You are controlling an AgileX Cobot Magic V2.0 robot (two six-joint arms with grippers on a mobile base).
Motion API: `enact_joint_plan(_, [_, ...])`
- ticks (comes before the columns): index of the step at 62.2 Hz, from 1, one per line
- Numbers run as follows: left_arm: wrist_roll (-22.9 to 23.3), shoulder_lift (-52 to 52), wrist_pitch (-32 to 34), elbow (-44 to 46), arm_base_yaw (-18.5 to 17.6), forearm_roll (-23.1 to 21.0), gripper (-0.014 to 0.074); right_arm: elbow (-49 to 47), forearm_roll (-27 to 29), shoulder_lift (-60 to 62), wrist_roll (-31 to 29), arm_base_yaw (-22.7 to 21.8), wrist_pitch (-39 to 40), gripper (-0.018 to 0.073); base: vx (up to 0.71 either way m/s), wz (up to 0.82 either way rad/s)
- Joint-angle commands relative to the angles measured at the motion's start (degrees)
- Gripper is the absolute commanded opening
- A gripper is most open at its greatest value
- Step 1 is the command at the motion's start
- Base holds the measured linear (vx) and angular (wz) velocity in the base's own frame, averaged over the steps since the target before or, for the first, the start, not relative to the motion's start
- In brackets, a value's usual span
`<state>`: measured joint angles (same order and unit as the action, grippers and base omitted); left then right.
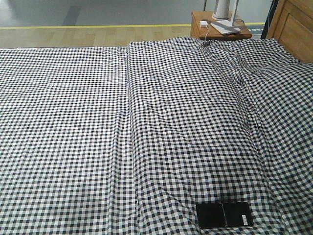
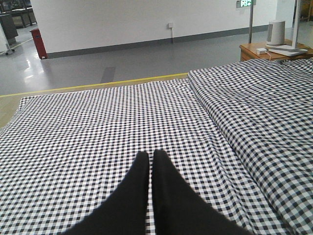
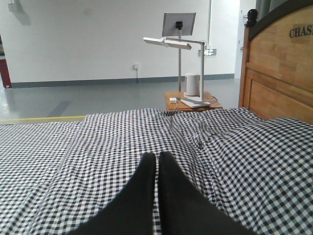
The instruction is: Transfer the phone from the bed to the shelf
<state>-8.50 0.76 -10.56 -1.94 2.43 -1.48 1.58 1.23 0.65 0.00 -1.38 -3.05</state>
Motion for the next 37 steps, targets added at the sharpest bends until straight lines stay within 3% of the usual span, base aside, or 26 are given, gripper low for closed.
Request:
enact_joint_plan(1, [0.33, 0.77, 4.15, 1.22, -0.20, -0.52, 0.0001, 0.25, -0.36, 0.68, 0.00, -0.45, 4.30, -0.0009, 0.00, 0.00])
enact_joint_plan(37, [0.33, 0.77, 4.15, 1.22, -0.20, -0.52, 0.0001, 0.25, -0.36, 0.68, 0.00, -0.45, 4.30, -0.0009, 0.00, 0.00])
